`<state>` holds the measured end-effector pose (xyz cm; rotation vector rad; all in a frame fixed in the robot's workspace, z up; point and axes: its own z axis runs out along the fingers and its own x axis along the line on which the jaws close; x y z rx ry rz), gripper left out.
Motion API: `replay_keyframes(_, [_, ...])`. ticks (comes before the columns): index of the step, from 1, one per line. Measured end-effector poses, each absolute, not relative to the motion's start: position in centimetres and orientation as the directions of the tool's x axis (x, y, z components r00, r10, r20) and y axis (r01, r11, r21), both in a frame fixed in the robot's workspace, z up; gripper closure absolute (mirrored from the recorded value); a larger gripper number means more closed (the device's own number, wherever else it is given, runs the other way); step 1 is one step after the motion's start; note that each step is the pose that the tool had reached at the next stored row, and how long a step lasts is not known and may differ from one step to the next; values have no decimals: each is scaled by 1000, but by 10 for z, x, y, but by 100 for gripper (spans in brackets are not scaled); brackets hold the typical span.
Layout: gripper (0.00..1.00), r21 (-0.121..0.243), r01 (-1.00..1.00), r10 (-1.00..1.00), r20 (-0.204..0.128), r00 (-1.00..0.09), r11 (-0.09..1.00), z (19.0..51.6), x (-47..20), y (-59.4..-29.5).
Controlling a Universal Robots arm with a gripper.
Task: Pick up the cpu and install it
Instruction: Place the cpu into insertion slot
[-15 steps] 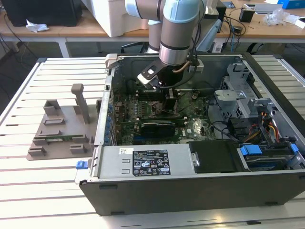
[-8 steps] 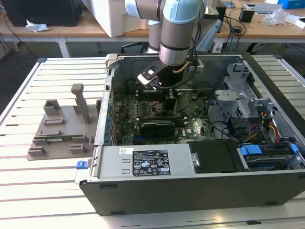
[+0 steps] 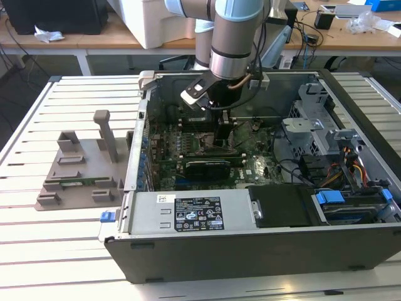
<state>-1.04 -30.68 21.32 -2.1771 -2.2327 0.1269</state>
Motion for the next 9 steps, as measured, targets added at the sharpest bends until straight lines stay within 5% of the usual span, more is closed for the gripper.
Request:
replay_keyframes(5, [71,-72,997,999,-39,-29,26,213,-12,-310])
replay_keyframes(7, [89,-72,996,998,-31,-54,52,211,-16,-313])
replay_keyframes(9, [89,-72,993,996,-25,-91,89,210,-16,-313])
